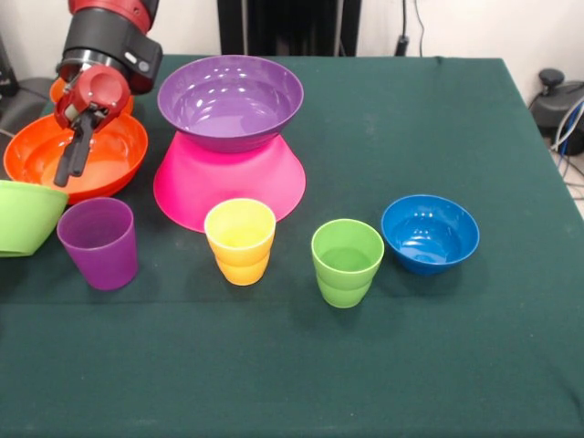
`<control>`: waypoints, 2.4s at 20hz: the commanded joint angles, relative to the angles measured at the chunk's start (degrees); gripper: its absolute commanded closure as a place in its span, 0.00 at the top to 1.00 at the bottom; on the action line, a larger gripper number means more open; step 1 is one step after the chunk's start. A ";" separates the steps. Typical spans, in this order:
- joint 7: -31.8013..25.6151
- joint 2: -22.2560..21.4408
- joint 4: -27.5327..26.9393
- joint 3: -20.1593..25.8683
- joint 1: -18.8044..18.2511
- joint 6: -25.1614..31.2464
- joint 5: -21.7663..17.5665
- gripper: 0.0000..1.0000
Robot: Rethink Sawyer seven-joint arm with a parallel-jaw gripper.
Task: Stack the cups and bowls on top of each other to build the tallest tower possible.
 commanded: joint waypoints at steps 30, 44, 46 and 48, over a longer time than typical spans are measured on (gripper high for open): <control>0.94 2.42 -7.86 3.22 0.43 3.88 -3.68 1.00; 3.55 0.46 -7.26 2.04 1.09 4.98 -6.37 0.00; 3.25 0.56 -7.17 2.04 1.13 4.72 -5.95 0.00; 2.12 0.57 -6.87 1.74 1.26 3.95 -4.94 0.00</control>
